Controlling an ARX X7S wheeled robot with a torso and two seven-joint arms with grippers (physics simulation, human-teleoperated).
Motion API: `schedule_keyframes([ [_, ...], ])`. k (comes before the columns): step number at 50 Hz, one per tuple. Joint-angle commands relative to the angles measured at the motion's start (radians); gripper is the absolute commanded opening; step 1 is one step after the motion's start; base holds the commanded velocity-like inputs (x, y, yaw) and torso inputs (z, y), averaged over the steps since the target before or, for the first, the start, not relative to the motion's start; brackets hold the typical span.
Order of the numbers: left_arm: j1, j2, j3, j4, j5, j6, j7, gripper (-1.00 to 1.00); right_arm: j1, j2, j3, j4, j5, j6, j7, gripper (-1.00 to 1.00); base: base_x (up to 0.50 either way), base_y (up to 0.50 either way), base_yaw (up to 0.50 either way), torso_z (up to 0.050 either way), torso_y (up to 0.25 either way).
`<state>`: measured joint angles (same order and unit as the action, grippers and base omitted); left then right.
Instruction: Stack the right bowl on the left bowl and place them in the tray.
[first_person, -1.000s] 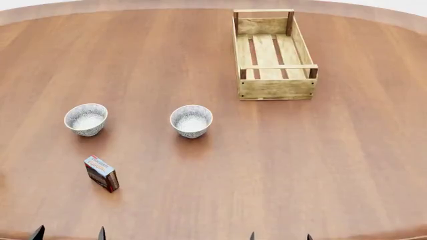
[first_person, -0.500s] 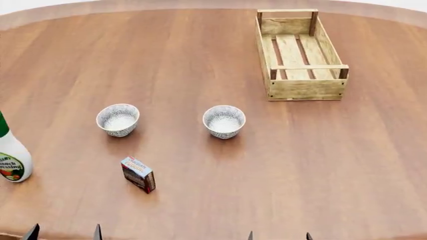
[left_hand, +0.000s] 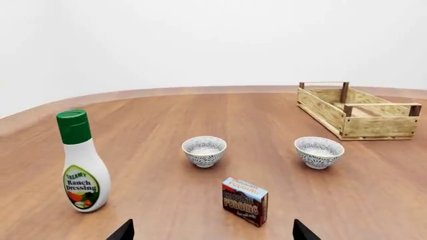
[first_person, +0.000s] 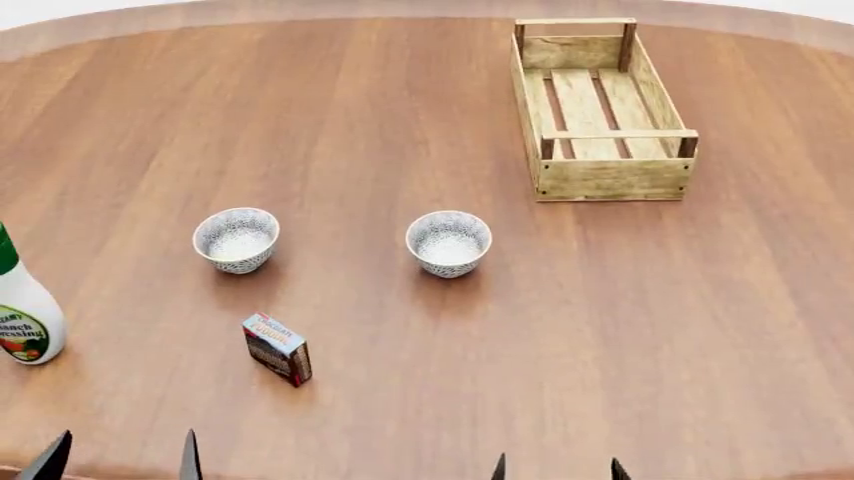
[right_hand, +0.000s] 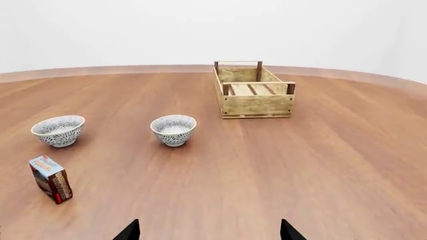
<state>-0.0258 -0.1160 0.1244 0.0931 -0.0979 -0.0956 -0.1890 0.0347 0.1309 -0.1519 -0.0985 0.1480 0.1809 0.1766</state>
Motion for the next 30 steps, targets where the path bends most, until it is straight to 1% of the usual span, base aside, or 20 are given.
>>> schedule_keyframes([
  [1,-0.081,0.001,-0.027,0.172,-0.013,-0.245,-0.014,1.0,0.06,0.004,0.028,-0.167,0.049,0.233,-0.011,1.0,0.0,0.0,0.0,0.0,0.0],
  [4,-0.139,-0.008,-0.033,0.261,-0.029,-0.358,-0.022,1.0,0.106,0.009,0.049,-0.245,0.088,0.34,0.003,1.0,0.0,0.0,0.0,0.0,0.0],
  [7,-0.183,-0.016,-0.024,0.322,-0.032,-0.434,-0.028,1.0,0.163,0.009,0.074,-0.286,0.123,0.436,0.023,1.0,0.0,0.0,0.0,0.0,0.0],
  [10,-0.216,-0.02,-0.023,0.372,-0.048,-0.494,-0.027,1.0,0.201,0.011,0.082,-0.311,0.136,0.492,0.039,1.0,0.0,0.0,0.0,0.0,0.0],
  [12,-0.255,-0.021,-0.032,0.406,-0.076,-0.548,-0.017,1.0,0.26,0.013,0.096,-0.355,0.164,0.581,0.053,1.0,0.0,0.0,0.0,0.0,0.0],
  [15,-0.312,-0.027,-0.035,0.448,-0.086,-0.618,-0.025,1.0,0.335,0.014,0.103,-0.386,0.18,0.667,0.078,1.0,0.0,0.0,0.0,0.0,0.0],
  [18,-0.352,-0.034,-0.031,0.47,-0.089,-0.662,-0.031,1.0,0.37,0.015,0.108,-0.412,0.193,0.708,0.088,1.0,0.0,0.0,0.0,0.0,0.0],
  [19,-0.382,-0.033,-0.037,0.486,-0.103,-0.701,-0.028,1.0,0.392,0.014,0.111,-0.423,0.198,0.731,0.095,1.0,0.0,0.0,0.0,0.0,0.0],
  [22,-0.421,-0.036,-0.036,0.51,-0.107,-0.739,-0.035,1.0,0.419,0.015,0.107,-0.441,0.2,0.758,0.109,1.0,0.0,0.0,0.0,0.0,0.0],
  [25,-0.468,-0.04,-0.033,0.539,-0.112,-0.788,-0.043,1.0,0.478,0.015,0.119,-0.48,0.224,0.841,0.125,1.0,0.0,0.0,0.0,0.0,0.0],
  [30,-0.523,-0.046,-0.033,0.582,-0.12,-0.852,-0.054,1.0,0.532,0.014,0.134,-0.516,0.246,0.909,0.143,1.0,0.0,0.0,0.0,0.0,0.0],
])
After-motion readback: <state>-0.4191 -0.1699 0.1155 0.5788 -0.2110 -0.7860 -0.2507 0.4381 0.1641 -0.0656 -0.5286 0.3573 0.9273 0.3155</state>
